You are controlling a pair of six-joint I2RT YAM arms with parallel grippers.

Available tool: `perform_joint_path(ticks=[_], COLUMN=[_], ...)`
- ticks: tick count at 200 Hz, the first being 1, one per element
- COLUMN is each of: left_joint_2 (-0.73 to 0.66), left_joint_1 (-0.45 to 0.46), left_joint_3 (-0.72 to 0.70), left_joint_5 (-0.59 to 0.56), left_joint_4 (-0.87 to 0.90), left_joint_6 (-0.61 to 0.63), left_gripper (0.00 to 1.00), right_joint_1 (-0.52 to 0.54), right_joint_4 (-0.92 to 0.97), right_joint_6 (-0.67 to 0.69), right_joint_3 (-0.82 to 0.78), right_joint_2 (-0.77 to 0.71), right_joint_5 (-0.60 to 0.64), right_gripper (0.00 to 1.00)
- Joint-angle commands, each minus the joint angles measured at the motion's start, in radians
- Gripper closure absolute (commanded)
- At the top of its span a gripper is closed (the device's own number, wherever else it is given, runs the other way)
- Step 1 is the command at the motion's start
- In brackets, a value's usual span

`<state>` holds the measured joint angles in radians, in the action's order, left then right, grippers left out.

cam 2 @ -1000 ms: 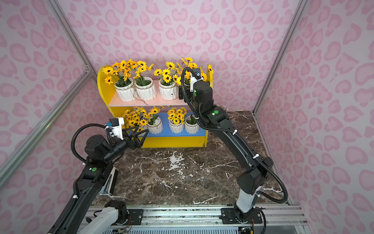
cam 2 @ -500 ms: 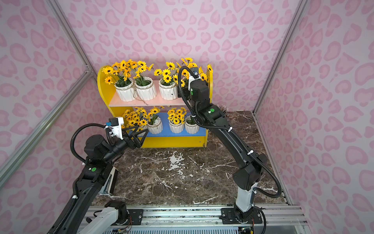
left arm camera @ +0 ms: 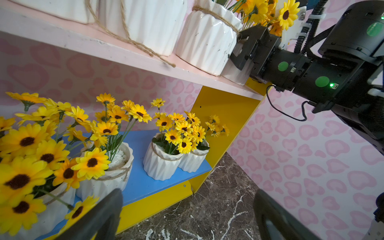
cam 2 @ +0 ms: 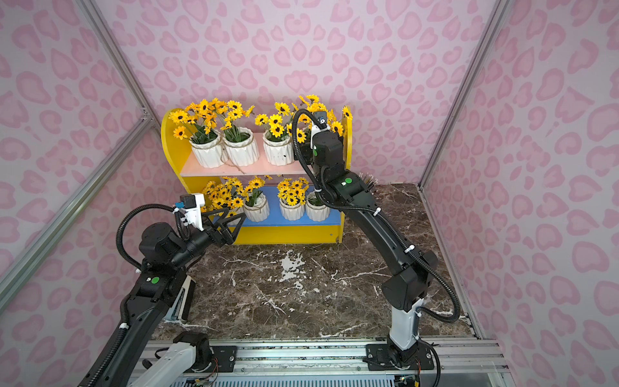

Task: Take the sunflower pots off the shelves
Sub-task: Pick up the sunflower pot from the shelf.

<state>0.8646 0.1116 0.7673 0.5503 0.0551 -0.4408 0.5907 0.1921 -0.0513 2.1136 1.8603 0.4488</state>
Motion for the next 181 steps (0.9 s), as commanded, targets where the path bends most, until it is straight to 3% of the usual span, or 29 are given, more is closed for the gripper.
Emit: perform_joint_path(ticks=[1, 44, 65, 98, 134, 181], left_joint_2=[0.003, 0.003, 0.003, 0.003, 0.002, -0.006], left_joint_1=[0.0, 0.0, 0.0, 0.0, 0.0, -0.001], left_joint_3=[0.011, 0.014, 0.017, 0.022, 0.03, 0.041], left_joint_5=[-0.001, -0.006, -0.006, -0.007, -0.007, -0.014], left_joint_4=[-0.038, -0.029, -0.024, -0.022, -0.026, -0.026], left_joint_6=[0.016, 0.025, 0.025, 0.025, 0.017, 0.014], left_gripper=[0.0, 0.0, 0.0, 0.0, 0.0, 0.0], right_joint_1=[-0.004, -0.006, -0.006, -0.008, -0.003, 0.007], right_joint_4=[-0.044, -0.058, -0.064, -0.064, -0.081, -0.162], right_joint_6=[0.015, 0.024, 0.029, 0.046, 0.053, 0.05], right_joint_3=[0.004, -0.021, -0.03, -0.029, -0.039, -0.17], right_joint_2=[-0.002, -0.019, -0.03, -0.043, -0.078, -0.192], right_joint_5=[-0.001, -0.038, -0.054, -0.081, -0.135, -0.106], right_gripper=[0.06, 0.3, 0.49, 1.0, 1.0, 1.0])
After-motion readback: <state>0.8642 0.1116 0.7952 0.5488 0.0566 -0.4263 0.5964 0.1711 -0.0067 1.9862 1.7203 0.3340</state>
